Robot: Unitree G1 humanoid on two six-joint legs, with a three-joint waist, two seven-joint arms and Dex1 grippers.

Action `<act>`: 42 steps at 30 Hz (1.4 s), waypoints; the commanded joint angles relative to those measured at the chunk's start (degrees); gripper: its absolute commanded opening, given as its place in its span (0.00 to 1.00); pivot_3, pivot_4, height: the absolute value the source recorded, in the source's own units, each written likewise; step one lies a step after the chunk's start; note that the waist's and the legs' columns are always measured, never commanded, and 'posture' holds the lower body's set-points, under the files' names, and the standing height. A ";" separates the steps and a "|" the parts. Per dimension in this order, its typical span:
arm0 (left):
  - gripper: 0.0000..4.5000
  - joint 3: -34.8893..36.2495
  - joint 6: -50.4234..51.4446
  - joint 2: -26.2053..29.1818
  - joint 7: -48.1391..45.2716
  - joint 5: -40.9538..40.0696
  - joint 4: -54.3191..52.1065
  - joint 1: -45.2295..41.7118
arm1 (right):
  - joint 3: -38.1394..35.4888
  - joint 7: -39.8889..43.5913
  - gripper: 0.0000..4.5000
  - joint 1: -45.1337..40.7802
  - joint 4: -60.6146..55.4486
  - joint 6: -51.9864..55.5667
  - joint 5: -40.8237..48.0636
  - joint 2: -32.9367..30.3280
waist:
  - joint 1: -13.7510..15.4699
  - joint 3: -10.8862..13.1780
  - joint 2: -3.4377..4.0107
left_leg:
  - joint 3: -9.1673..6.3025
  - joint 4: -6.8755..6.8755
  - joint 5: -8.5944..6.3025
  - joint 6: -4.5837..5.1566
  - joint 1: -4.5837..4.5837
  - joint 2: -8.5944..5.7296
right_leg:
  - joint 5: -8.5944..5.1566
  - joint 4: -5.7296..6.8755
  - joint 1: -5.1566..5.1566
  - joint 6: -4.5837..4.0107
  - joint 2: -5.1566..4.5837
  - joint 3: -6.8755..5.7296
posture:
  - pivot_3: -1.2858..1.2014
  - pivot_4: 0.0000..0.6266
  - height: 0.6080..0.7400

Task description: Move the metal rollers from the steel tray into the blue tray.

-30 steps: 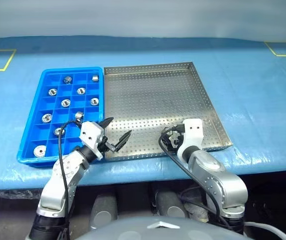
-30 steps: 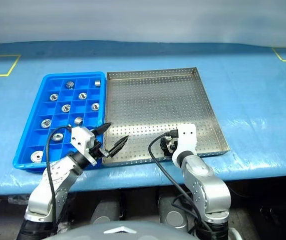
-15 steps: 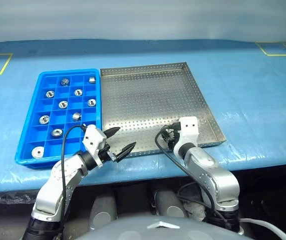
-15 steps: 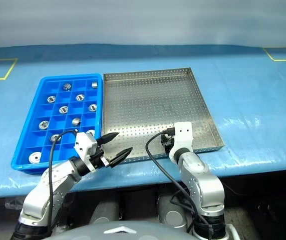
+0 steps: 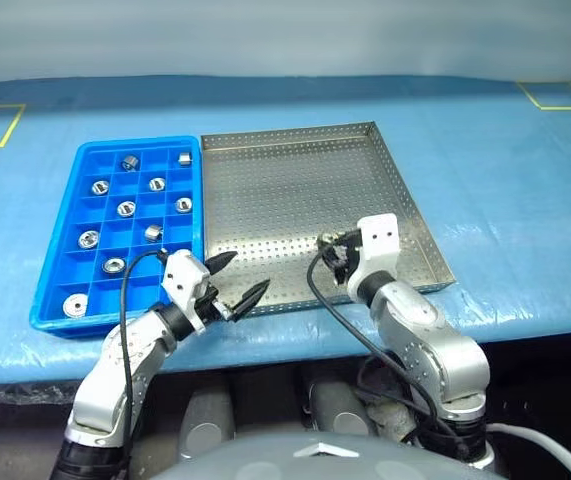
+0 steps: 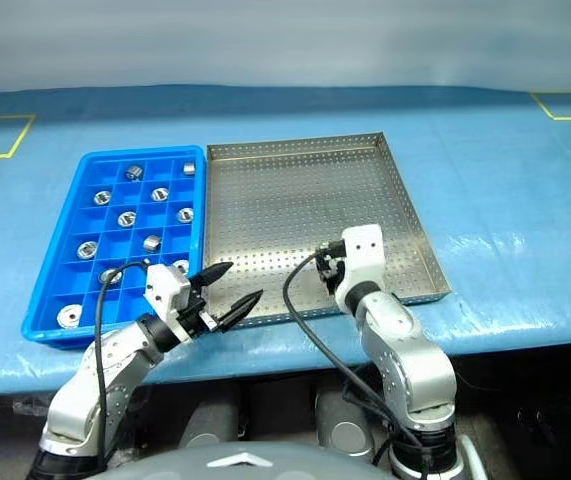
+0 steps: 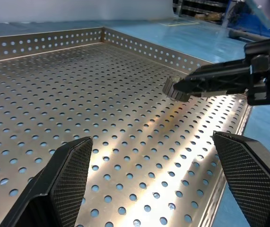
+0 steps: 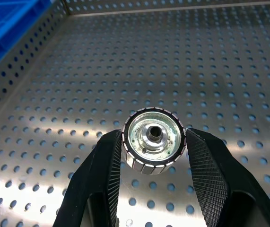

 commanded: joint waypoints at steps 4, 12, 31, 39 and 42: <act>1.00 5.57 -5.95 -0.48 3.92 1.73 -3.28 3.52 | 7.59 2.88 0.40 -7.46 2.31 -8.16 -1.17 -0.63 | 0.26 0.00 0.00 | -0.14 -0.11 -0.07 0.09 -0.02 0.02 | -0.07 0.00 -0.02 -0.13 0.10 -0.04 | 0.57 0.24 1.00; 1.00 12.18 -8.17 0.18 6.59 1.75 -8.91 12.40 | 17.02 8.14 0.40 -16.89 16.61 -21.05 -3.95 2.41 | 3.23 0.16 -0.08 | -0.18 -0.14 -0.16 0.13 -0.15 0.01 | -0.12 -0.09 -0.07 -0.21 0.06 -0.12 | 0.62 0.24 1.00; 1.00 19.80 -15.39 -2.54 6.08 0.57 -14.83 31.89 | 28.50 20.93 0.40 -19.16 36.87 -30.62 -4.11 9.70 | 9.52 0.44 -0.10 | -0.25 -0.02 -0.24 0.00 -0.47 0.09 | -0.24 -0.13 -0.61 -0.37 -0.01 -0.41 | 0.69 0.24 1.00; 1.00 18.11 -15.63 -3.17 6.80 1.36 -15.27 31.51 | 27.34 20.27 0.40 -19.63 39.81 -31.19 -5.95 10.15 | 10.45 0.39 -0.21 | -0.31 0.08 -0.23 -0.01 -0.92 0.09 | -0.22 -0.05 -0.76 -0.35 0.02 -0.50 | 0.69 0.24 1.00; 1.00 17.66 -15.39 -2.90 6.81 1.34 -14.95 30.71 | 26.49 20.17 0.40 -19.81 40.15 -29.92 -6.55 9.37 | 10.91 0.39 -0.20 | -0.33 0.08 -0.23 -0.01 -0.91 0.09 | -0.22 -0.04 -0.76 -0.35 0.03 -0.51 | 0.69 0.24 1.00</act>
